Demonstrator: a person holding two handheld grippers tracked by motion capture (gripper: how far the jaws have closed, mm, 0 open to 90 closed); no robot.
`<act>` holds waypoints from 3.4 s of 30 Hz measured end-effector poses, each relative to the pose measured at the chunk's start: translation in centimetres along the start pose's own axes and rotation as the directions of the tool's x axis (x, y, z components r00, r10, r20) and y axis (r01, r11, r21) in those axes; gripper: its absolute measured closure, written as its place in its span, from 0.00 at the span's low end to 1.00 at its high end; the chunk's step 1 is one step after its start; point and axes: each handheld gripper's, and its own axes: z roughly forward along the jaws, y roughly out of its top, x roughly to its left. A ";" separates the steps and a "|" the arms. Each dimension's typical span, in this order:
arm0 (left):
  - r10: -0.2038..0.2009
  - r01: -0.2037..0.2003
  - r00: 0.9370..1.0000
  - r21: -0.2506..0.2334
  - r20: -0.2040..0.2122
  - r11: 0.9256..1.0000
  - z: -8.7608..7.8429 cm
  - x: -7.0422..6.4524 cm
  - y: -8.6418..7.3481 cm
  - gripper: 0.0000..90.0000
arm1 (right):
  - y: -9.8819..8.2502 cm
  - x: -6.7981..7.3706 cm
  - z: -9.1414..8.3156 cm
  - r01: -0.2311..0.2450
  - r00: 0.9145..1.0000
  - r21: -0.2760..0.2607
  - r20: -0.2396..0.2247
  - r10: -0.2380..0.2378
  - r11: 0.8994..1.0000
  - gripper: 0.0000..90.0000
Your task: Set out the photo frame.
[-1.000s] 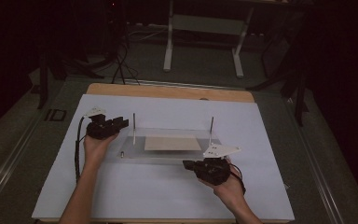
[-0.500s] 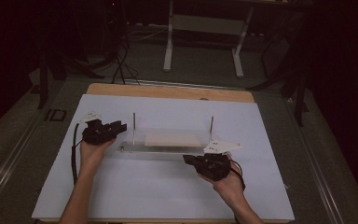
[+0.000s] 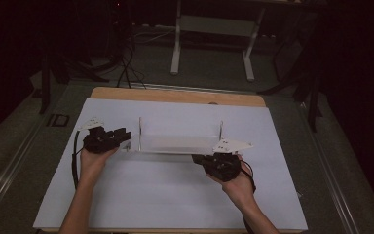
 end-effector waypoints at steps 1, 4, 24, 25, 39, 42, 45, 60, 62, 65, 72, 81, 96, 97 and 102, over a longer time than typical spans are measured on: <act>0.004 -0.004 1.000 0.002 -0.001 1.000 -0.1 0.0 0.0 0.66 | 0.1 0.0 0.1 -0.001 1.000 0.002 0.002 0.001 1.000 1.00; 0.009 -0.009 1.000 -0.002 -0.002 1.000 -0.3 -0.2 -0.1 0.66 | 0.2 -0.2 0.3 -0.005 1.000 0.005 0.004 0.005 1.000 1.00; 0.043 -0.043 0.999 -0.013 -0.005 0.999 -1.4 -0.7 -0.5 0.62 | 1.9 -1.0 0.5 -0.023 1.000 -0.032 0.020 0.023 0.999 1.00; 0.048 -0.048 0.999 -0.014 -0.004 0.999 -1.5 -0.8 -0.5 0.62 | 2.0 -1.1 0.5 -0.022 1.000 -0.035 0.022 0.022 0.999 1.00; 0.126 -0.127 0.992 -0.018 -0.025 0.992 -1.7 -1.6 -0.4 0.61 | 2.7 -1.5 0.6 -0.025 0.999 -0.043 0.028 0.026 0.999 1.00; 0.133 -0.134 0.991 -0.018 -0.027 0.991 -1.7 -1.8 -0.3 0.60 | 2.8 -1.5 0.7 -0.027 0.999 -0.044 0.030 0.028 0.999 1.00; 0.141 -0.142 0.990 -0.017 -0.024 0.990 -1.6 -1.9 -0.3 0.60 | 2.9 -1.6 0.7 -0.027 0.999 -0.047 0.030 0.028 0.999 1.00; 0.173 -0.174 0.985 -0.039 -0.017 0.984 -1.5 -2.7 0.8 0.57 | 3.6 -2.1 0.9 -0.040 0.998 -0.061 0.039 0.042 0.997 1.00; 0.184 -0.185 0.983 -0.036 -0.018 0.982 -1.4 -2.9 1.2 0.58 | 3.8 -2.2 0.9 -0.041 0.998 -0.062 0.039 0.044 0.997 1.00; 0.205 -0.206 0.978 -0.035 -0.027 0.978 -1.1 -3.2 1.7 0.57 | 3.9 -2.3 0.9 -0.044 0.998 -0.065 0.041 0.047 0.997 1.00; 0.246 -0.249 0.967 -0.033 -0.070 0.968 -0.6 -4.0 2.3 0.51 | 4.4 -2.7 0.9 -0.053 0.997 -0.073 0.046 0.056 0.996 1.00; 0.268 -0.270 0.962 -0.053 -0.046 0.961 0.0 -4.4 3.3 0.49 | 4.9 -3.1 1.1 -0.062 0.996 -0.084 0.055 0.067 0.995 1.00; 0.268 -0.269 0.963 -0.054 -0.032 0.962 0.7 -4.4 4.1 0.55 | 5.4 -3.8 0.8 -0.031 0.992 -0.087 0.118 0.042 0.996 0.97; 0.266 -0.267 0.963 -0.055 -0.031 0.962 0.7 -4.4 4.1 0.56 | 5.3 -3.8 0.8 -0.022 0.991 -0.082 0.127 0.032 0.996 0.96; 0.257 -0.259 0.966 -0.058 -0.038 0.964 0.9 -4.3 4.3 0.56 | 4.8 -4.2 0.8 -0.014 0.988 -0.066 0.150 0.024 0.998 0.93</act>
